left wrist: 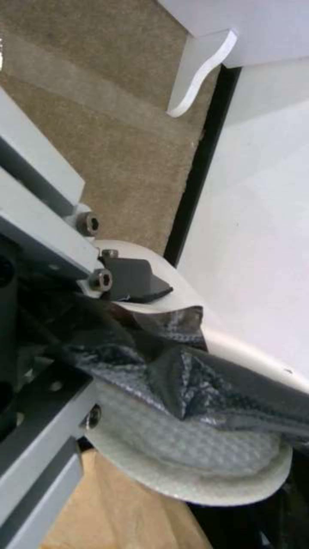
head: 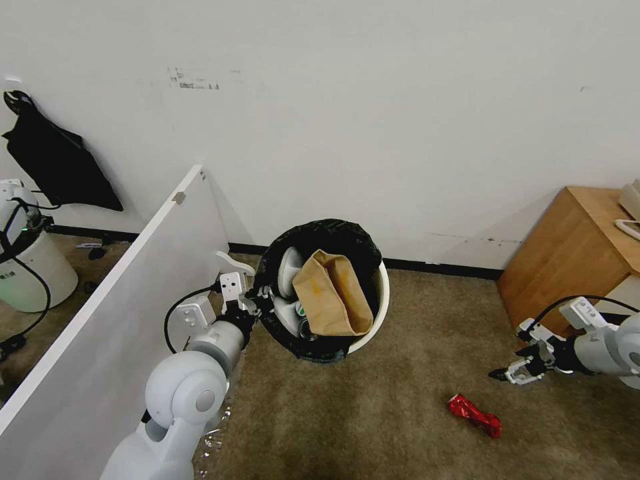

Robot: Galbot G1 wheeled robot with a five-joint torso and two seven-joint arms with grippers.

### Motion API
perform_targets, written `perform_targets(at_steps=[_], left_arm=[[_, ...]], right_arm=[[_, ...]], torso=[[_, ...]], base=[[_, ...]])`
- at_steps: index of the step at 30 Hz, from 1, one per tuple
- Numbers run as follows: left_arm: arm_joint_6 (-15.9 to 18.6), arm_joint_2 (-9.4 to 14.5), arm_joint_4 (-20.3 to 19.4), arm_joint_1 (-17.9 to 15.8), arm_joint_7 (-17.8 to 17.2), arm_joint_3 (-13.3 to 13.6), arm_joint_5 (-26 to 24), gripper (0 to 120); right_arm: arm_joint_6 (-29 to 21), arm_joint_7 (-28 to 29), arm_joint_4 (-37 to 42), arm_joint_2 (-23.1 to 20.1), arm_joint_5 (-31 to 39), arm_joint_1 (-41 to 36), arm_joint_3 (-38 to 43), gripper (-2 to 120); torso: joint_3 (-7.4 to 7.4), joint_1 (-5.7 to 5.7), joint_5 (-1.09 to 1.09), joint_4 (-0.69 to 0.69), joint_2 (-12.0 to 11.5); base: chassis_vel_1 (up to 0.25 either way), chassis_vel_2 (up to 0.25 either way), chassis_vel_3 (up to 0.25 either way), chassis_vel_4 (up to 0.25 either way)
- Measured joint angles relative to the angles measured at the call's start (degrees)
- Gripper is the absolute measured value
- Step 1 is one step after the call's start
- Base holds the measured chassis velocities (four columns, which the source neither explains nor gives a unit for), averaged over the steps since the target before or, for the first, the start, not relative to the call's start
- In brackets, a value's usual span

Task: Pick up the trash bin, then pick up the garbage from the floor and place it into the trash bin.

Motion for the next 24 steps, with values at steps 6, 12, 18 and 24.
perform_targets(at_steps=[6, 12, 18, 24], left_arm=[[0.0, -0.1, 0.4, -0.3, 0.0, 0.3, -0.1, 1], [-0.1, -0.1, 0.7, -0.6, 0.1, 0.4, -0.2, 1], [-0.1, -0.6, 1.2, -0.7, 0.3, 0.4, -0.1, 1], [-0.1, -1.8, 1.9, -0.8, 0.6, 0.5, 0.4, 1]], right_arm=[[0.0, -1.3, -1.7, -1.1, -1.0, -1.2, 0.1, 100], [0.1, -2.4, -4.0, -2.1, -1.9, -2.1, 0.1, 100], [0.3, -4.0, -5.6, -3.3, -4.0, -3.9, 0.1, 100], [1.0, -5.5, -7.9, -3.8, -5.6, -5.4, 0.4, 100]], torso=[[0.0, 0.0, 0.0, 0.0, 0.0], [0.0, 0.0, 0.0, 0.0, 0.0], [0.0, 0.0, 0.0, 0.0, 0.0], [0.0, 0.0, 0.0, -0.01, 0.0]], base=[[0.0, 0.0, 0.0, 0.0], [0.0, 0.0, 0.0, 0.0], [0.0, 0.0, 0.0, 0.0], [0.0, 0.0, 0.0, 0.0]])
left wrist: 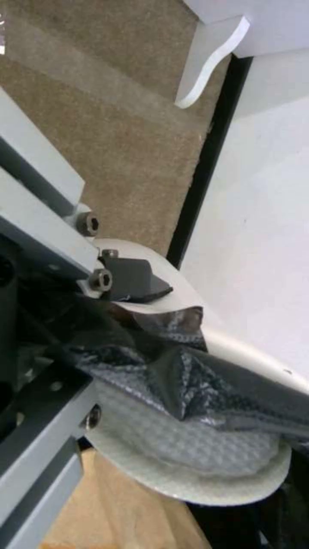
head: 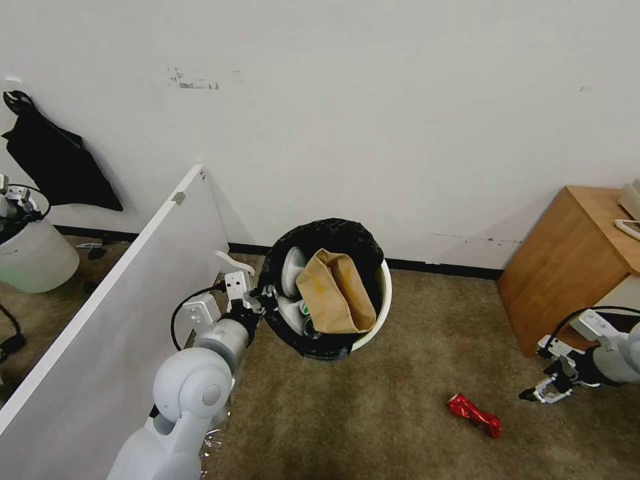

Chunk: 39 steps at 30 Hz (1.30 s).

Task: Pick up the trash bin, then pick up the garbage from the floor and place it into the trash bin.

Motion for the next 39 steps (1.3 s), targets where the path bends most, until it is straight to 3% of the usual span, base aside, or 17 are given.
perform_targets(at_steps=[20, 39], left_arm=[[0.0, -0.7, 0.1, 0.1, 0.1, -0.1, 0.1, 1], [-0.3, -1.0, 0.1, 0.7, 0.6, -0.7, 0.2, 1]], right_arm=[[1.8, -0.4, -2.0, -3.4, 0.2, -4.2, 2.0, 100], [3.5, 2.6, -3.4, -15.1, 3.7, -19.9, 11.9, 100]], torso=[[0.0, 0.0, 0.0, -0.01, 0.0], [0.0, 0.0, -0.02, -0.01, 0.0]], base=[[0.0, 0.0, 0.0, 0.0], [0.0, 0.0, 0.0, 0.0]])
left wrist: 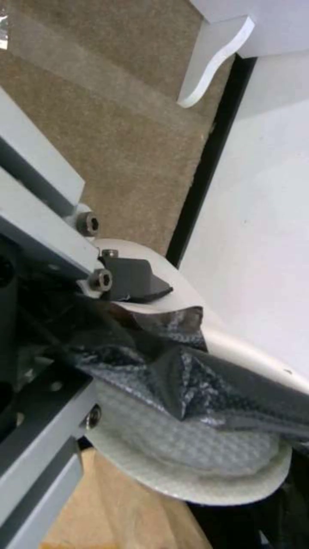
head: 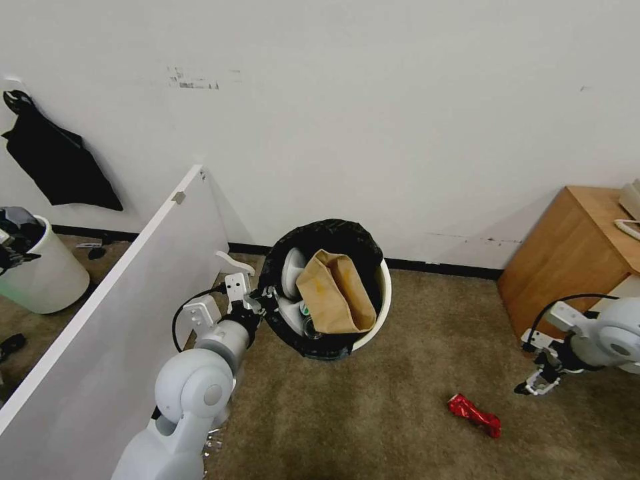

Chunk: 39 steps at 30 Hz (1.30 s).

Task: Pick up the trash bin, then pick up the garbage from the floor and place it into the trash bin.

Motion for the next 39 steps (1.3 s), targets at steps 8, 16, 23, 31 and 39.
perform_targets(at_steps=[8, 16, 23, 31, 39], left_arm=[[-0.2, -0.2, 0.4, -0.2, 0.0, -0.1, 0.0, 1], [-0.6, 0.1, 1.0, -0.4, 0.1, -0.7, -0.4, 1], [-0.7, -0.4, 1.5, -0.6, 0.2, -0.4, -0.5, 1], [-0.9, -0.2, 1.5, -0.4, 0.2, -0.6, -0.7, 1], [-0.9, -0.2, 1.4, 0.2, 0.3, -0.7, -0.7, 1]], right_arm=[[-0.6, 0.8, -1.6, -5.7, 0.5, -9.7, 6.8, 100], [-0.4, 1.2, -4.8, -9.3, 0.6, -15.5, 9.9, 100], [-0.3, 1.6, -7.2, -12.4, 1.2, -19.8, 13.4, 100], [0.0, 1.3, -8.8, -13.7, 0.3, -22.2, 13.7, 100], [0.0, 1.5, -11.3, -17.2, 0.0, -27.7, 18.5, 100]], torso=[[0.0, 0.0, 0.01, 0.03, 0.0], [0.0, 0.0, 0.0, 0.0, 0.0], [0.0, 0.0, 0.01, 0.05, 0.0], [0.0, 0.0, 0.0, -0.02, 0.0], [0.0, 0.0, 0.01, 0.03, 0.0]], base=[[0.0, 0.0, 0.0, 0.0], [0.0, 0.0, 0.0, 0.0], [0.0, 0.0, 0.0, 0.0], [0.0, 0.0, 0.0, 0.0], [0.0, 0.0, 0.0, 0.0]])
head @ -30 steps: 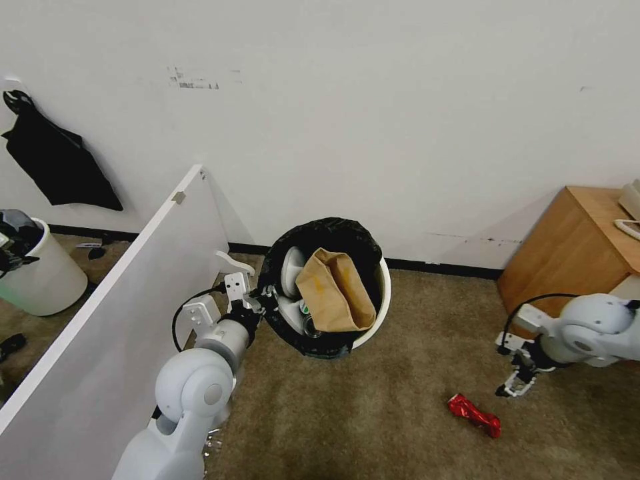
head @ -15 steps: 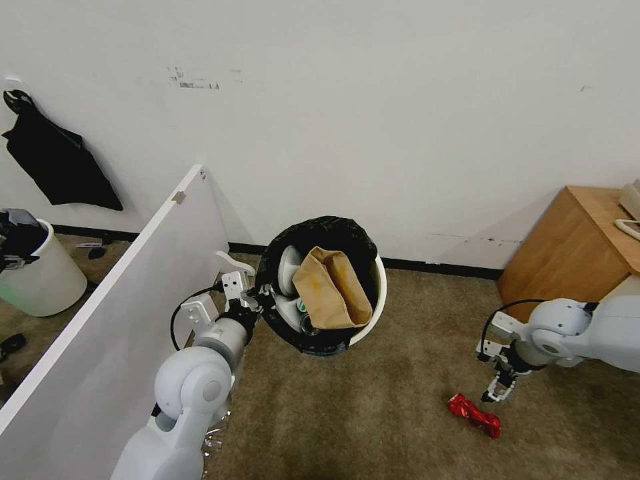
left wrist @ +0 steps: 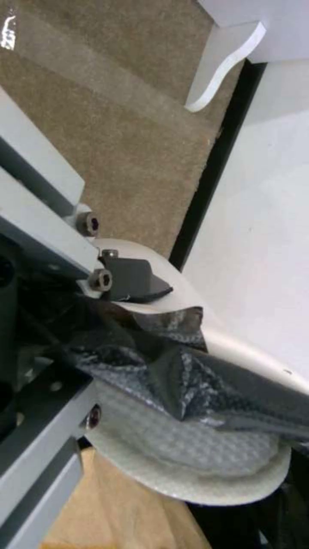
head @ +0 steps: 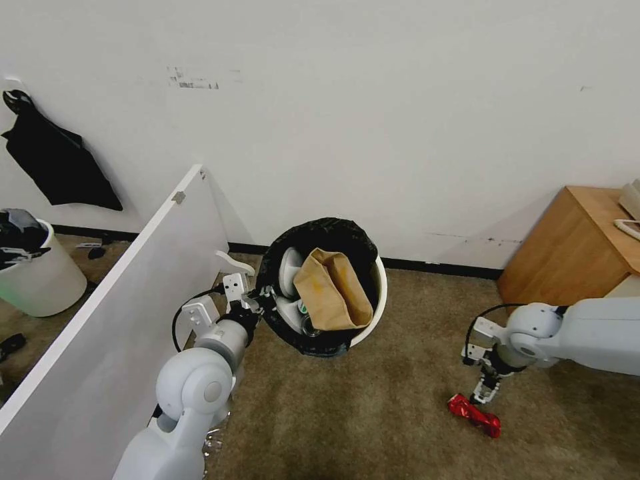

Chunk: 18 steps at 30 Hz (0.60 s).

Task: Pick up the trash bin, then pick up the garbage from the floor and place it into the trash bin.

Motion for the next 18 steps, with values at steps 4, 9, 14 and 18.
perform_targets(at_steps=[4, 9, 14, 18], left_arm=[[-0.2, 0.3, -0.4, 0.6, 0.2, -0.3, 0.1, 1], [-0.3, 0.6, -0.7, 1.1, 0.3, -0.8, 0.1, 1], [-0.4, 0.8, -0.9, 1.3, 0.4, -0.9, 0.2, 1], [-0.4, 0.9, -0.9, 1.4, 0.4, -0.9, 0.2, 1]], right_arm=[[0.0, 0.6, -1.1, -1.0, -0.2, -2.1, 0.9, 100], [0.3, 1.1, -2.0, -1.0, -0.8, -4.1, 1.6, 100], [0.7, 1.2, -2.9, -1.2, -1.3, -5.9, 2.7, 100], [1.1, 1.4, -3.6, -1.9, -1.5, -7.7, 3.8, 100]], torso=[[0.0, -0.01, 0.0, -0.02, 0.0], [0.0, 0.0, 0.01, -0.03, 0.0], [0.0, -0.01, 0.0, -0.03, 0.0], [0.0, -0.01, 0.0, -0.02, 0.0]], base=[[0.0, 0.0, 0.0, 0.0], [0.0, 0.0, 0.0, 0.0], [0.0, 0.0, 0.0, 0.0], [0.0, 0.0, 0.0, 0.0]])
